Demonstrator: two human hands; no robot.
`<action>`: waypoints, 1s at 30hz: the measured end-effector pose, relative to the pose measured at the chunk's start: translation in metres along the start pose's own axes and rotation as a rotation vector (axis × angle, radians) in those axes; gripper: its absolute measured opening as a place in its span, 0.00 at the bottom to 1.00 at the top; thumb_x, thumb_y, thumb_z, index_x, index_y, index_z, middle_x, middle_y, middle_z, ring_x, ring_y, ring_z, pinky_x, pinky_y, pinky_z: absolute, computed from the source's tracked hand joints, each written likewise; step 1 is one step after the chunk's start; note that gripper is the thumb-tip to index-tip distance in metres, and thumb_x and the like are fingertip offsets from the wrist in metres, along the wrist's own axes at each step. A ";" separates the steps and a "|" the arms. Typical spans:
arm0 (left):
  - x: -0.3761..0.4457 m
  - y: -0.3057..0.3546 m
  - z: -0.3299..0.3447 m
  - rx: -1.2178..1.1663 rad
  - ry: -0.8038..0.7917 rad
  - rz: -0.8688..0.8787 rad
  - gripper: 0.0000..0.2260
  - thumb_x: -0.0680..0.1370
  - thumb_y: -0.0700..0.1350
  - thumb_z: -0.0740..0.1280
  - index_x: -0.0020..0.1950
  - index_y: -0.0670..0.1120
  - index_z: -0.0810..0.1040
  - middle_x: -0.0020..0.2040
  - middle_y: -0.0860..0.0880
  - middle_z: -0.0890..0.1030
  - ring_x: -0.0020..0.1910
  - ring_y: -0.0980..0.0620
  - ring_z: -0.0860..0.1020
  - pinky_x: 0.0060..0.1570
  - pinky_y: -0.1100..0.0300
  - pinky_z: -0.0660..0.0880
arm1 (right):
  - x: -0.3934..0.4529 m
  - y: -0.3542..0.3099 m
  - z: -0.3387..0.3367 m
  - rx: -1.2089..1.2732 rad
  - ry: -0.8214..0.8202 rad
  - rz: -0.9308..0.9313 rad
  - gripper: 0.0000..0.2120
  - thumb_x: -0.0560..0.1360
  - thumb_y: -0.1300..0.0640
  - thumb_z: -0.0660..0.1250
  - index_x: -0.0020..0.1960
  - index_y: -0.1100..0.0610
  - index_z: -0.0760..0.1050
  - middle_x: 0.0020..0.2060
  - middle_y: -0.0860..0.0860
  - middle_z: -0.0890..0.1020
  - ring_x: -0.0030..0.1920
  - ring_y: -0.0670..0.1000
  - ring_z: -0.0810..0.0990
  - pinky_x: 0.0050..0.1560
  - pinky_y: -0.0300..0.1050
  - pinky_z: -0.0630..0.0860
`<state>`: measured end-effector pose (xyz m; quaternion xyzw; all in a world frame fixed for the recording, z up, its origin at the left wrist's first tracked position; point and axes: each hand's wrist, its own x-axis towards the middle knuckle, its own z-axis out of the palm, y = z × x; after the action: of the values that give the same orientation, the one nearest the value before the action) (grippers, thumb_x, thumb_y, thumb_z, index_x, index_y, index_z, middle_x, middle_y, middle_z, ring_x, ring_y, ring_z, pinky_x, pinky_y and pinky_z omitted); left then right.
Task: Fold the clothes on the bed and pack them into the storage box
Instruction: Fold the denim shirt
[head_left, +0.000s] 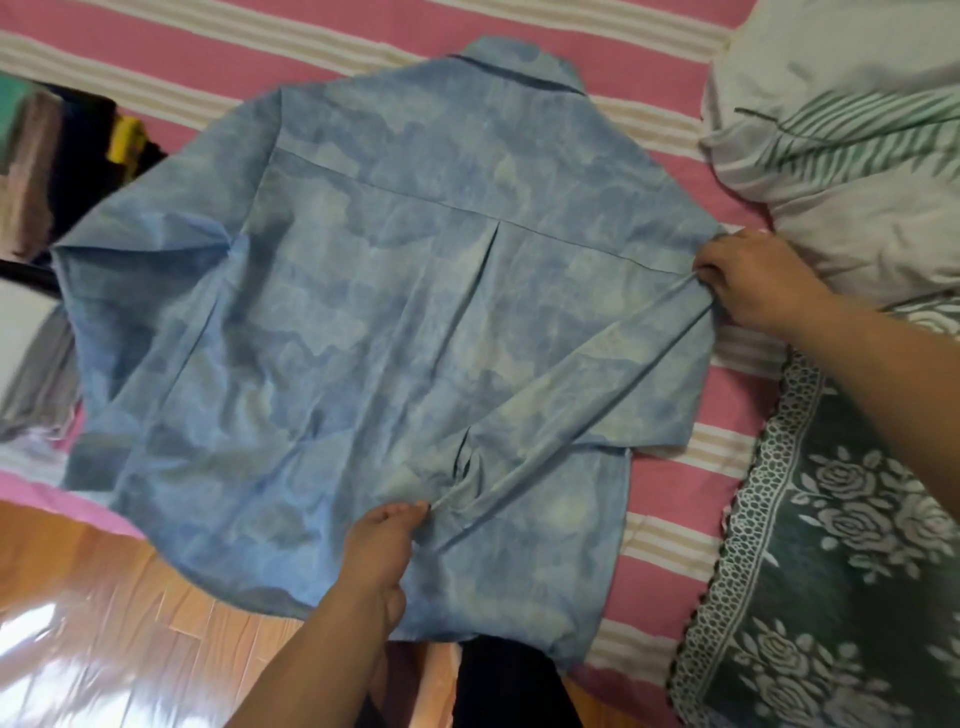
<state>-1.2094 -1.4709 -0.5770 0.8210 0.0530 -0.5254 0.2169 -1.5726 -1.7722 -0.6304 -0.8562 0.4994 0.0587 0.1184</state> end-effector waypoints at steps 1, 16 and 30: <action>0.001 0.000 -0.004 0.002 0.029 0.046 0.07 0.78 0.38 0.71 0.41 0.43 0.78 0.38 0.47 0.78 0.42 0.49 0.74 0.41 0.59 0.70 | 0.000 0.000 -0.001 0.003 -0.017 0.015 0.04 0.76 0.61 0.67 0.47 0.61 0.80 0.43 0.63 0.81 0.43 0.66 0.79 0.45 0.57 0.76; 0.043 0.160 -0.059 -0.308 0.089 0.619 0.09 0.79 0.39 0.69 0.52 0.52 0.74 0.47 0.49 0.77 0.41 0.52 0.78 0.41 0.56 0.75 | 0.027 -0.014 -0.014 0.154 0.030 0.172 0.11 0.82 0.57 0.60 0.48 0.63 0.76 0.47 0.67 0.80 0.47 0.67 0.77 0.50 0.58 0.74; 0.084 0.212 -0.058 0.186 0.035 0.962 0.14 0.81 0.40 0.68 0.64 0.54 0.78 0.44 0.40 0.78 0.41 0.48 0.76 0.44 0.54 0.75 | 0.031 0.003 -0.001 -0.017 -0.040 0.180 0.21 0.82 0.46 0.56 0.45 0.58 0.80 0.44 0.62 0.83 0.46 0.64 0.77 0.52 0.57 0.75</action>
<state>-1.0570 -1.6499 -0.5673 0.7771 -0.3758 -0.3541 0.3597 -1.5601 -1.7996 -0.6370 -0.8075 0.5714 0.0903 0.1153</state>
